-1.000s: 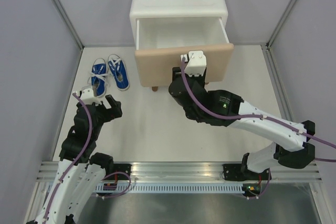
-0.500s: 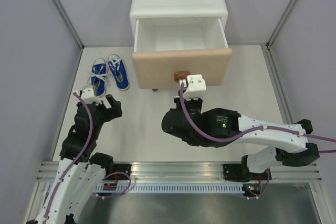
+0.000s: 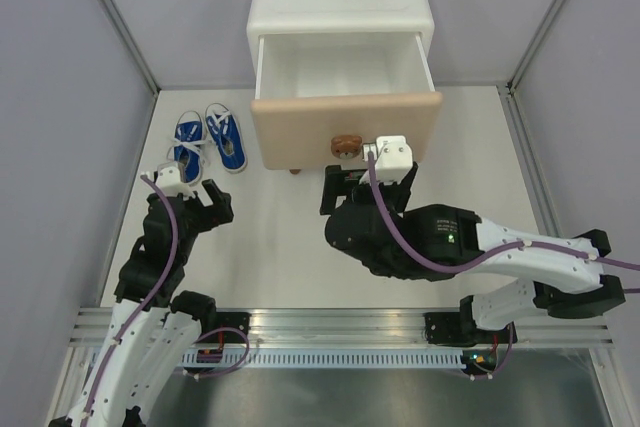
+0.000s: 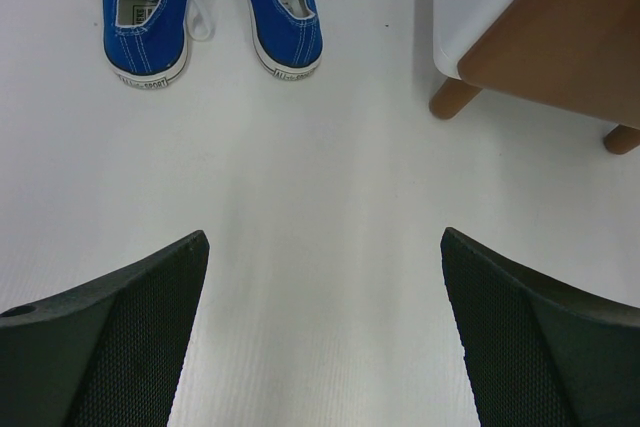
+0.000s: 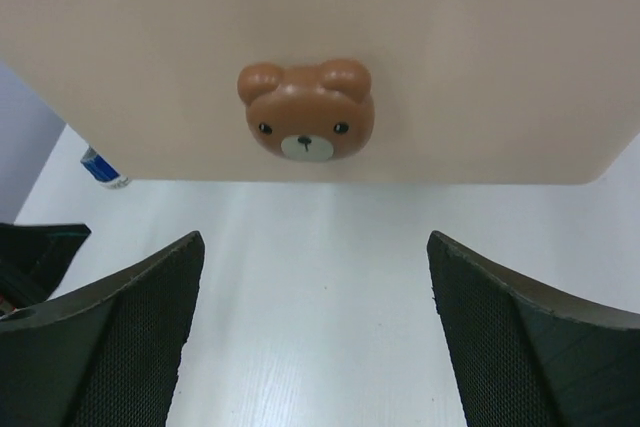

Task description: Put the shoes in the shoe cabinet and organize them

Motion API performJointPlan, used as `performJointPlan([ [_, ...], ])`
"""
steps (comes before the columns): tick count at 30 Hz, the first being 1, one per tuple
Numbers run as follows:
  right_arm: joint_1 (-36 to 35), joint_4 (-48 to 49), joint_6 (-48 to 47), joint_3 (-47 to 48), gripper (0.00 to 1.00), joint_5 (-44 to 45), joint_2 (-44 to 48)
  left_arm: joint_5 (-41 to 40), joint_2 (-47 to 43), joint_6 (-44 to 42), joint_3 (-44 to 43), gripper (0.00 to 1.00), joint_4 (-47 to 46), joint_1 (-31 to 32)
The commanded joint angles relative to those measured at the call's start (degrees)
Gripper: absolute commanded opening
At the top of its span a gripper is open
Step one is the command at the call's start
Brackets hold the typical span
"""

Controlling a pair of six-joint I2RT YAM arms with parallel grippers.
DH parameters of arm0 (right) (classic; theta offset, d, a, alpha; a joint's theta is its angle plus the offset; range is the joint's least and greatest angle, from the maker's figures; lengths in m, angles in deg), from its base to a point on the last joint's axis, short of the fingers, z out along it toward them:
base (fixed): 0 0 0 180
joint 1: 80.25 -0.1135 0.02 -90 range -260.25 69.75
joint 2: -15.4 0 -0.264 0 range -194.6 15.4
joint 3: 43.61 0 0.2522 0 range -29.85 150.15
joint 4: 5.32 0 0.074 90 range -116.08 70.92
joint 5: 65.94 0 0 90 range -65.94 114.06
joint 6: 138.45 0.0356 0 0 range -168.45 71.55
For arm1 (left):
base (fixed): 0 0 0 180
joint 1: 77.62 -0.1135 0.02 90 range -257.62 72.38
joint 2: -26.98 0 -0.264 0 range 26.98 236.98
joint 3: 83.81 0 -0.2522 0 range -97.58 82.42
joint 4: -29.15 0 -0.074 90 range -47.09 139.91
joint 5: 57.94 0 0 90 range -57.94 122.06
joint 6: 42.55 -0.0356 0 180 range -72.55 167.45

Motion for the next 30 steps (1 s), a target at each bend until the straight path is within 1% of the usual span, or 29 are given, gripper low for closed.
performJointPlan([
  [1,3.2,8.0,-6.3,1.6,0.96,0.1,1.7,-0.4,0.6,-2.1,0.0,1.0,-2.1,-0.3],
  [2,5.3,9.4,-7.5,1.2,0.96,-1.1,2.0,-0.4,0.5,-2.0,0.0,1.0,-2.1,-0.3],
  [3,6.2,12.5,-8.6,0.6,0.96,-2.3,2.0,-0.4,0.5,-2.1,0.1,1.0,-2.1,-0.3],
  [5,8.4,15.2,-11.8,0.3,0.96,-4.7,1.9,-0.4,0.4,-2.1,0.1,1.0,-2.1,-0.3],
  [8,9.8,17.5,-14.4,1.2,0.96,-6.1,0.3,-0.4,0.5,-2.1,0.1,1.0,-2.1,-0.3],
  [11,11.1,18.2,-15.8,2.9,0.93,-7.1,-1.0,-0.4,0.5,-2.1,0.1,1.0,-2.2,-0.3],
  [15,12.6,19.2,-16.4,3.5,0.84,-8.4,-1.8,-0.4,0.3,-2.1,0.2,1.0,-2.0,-0.3],
  [20,13.5,18.4,-16.2,4.7,0.79,-6.9,-3.9,-0.3,0.3,-2.0,0.1,1.0,-2.1,-0.3],
  [22,13.6,17.9,-16.2,5.1,0.75,-6.2,-4.6,-0.3,0.2,-2.0,0.1,1.0,-2.1,-0.3],
  [25,13.7,17.1,-16.2,6.0,0.61,-5.4,-5.0,-0.2,0.1,-2.0,0.2,1.0,-2.1,-0.3],
  [26,13.7,16.4,-16.2,6.3,0.51,-5.5,-5.0,-0.2,0.1,-2.0,0.1,1.0,-2.1,-0.4],
  [28,13.7,15.6,-15.4,6.6,0.42,-6.1,-4.6,-0.3,0.0,-2.0,0.1,1.0,-2.1,-0.3],
  [29,13.7,14.9,-15.1,6.6,0.32,-6.4,-4.3,-0.3,0.0,-2.1,0.1,1.0,-2.1,-0.3],
  [30,13.6,14.4,-14.8,6.6,0.28,-7.5,-4.0,-0.3,0.0,-2.0,0.1,1.0,-2.1,-0.4],
])
